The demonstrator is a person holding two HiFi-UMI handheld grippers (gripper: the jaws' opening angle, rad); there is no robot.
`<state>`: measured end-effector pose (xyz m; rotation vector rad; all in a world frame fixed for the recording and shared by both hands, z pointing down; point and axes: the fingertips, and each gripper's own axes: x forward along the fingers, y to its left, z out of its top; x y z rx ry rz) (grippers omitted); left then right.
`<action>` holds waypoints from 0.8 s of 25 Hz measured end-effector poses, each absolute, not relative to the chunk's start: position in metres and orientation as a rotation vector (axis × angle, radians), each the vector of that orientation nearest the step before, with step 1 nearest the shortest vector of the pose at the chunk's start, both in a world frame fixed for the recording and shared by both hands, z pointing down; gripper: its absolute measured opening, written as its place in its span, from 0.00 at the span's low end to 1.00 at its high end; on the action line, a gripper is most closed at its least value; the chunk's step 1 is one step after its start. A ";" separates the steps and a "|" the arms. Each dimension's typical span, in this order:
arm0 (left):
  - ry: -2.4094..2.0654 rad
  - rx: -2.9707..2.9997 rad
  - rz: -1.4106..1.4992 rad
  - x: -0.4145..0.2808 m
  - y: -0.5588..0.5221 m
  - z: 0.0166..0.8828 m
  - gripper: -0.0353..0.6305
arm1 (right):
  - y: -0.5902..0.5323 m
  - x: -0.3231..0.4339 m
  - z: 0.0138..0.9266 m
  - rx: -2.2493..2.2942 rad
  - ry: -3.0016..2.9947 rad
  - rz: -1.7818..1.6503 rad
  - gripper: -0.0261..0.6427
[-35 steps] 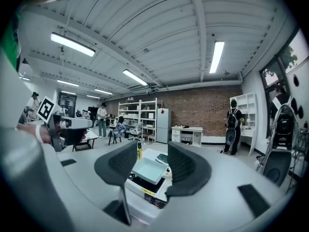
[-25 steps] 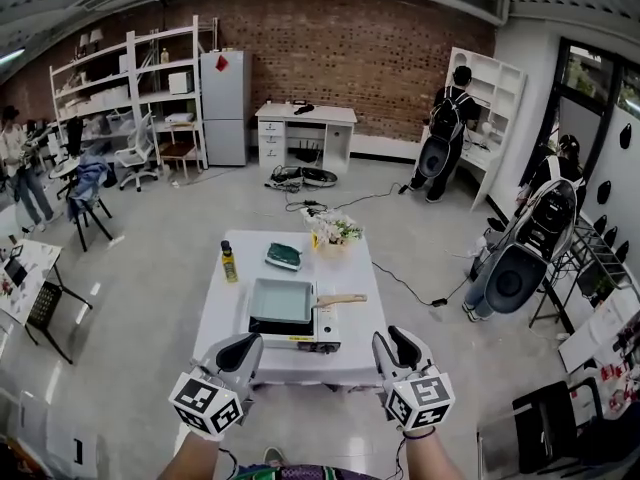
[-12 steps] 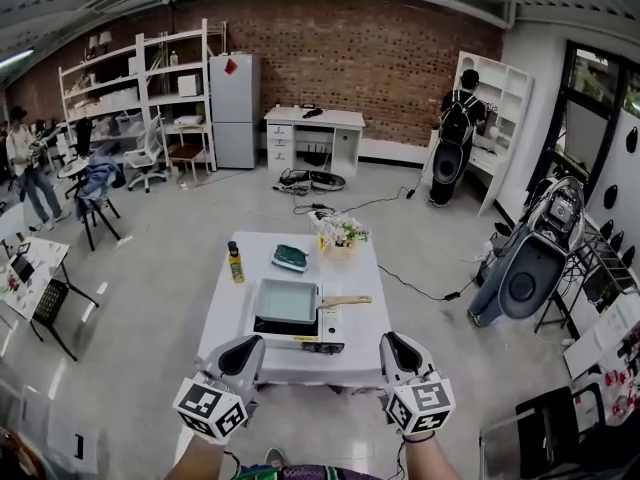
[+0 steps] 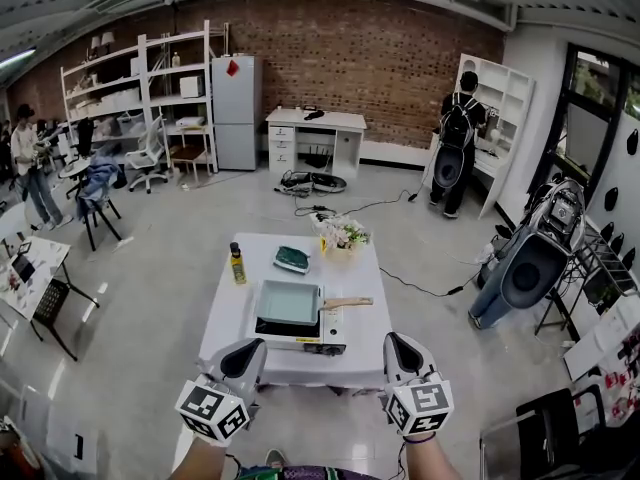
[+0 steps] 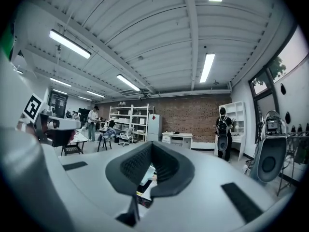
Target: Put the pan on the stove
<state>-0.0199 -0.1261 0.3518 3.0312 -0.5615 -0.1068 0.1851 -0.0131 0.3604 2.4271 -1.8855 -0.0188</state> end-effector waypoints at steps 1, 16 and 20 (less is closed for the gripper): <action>-0.562 3.031 -0.106 -0.020 -0.127 0.352 0.08 | -0.014 0.185 0.360 2.427 -1.881 -0.017 0.04; -0.571 3.022 -0.102 -0.024 -0.133 0.354 0.08 | -0.021 0.181 0.360 2.403 -1.899 0.002 0.04; -0.570 3.021 -0.105 -0.024 -0.133 0.358 0.08 | -0.022 0.182 0.363 2.401 -1.899 0.000 0.04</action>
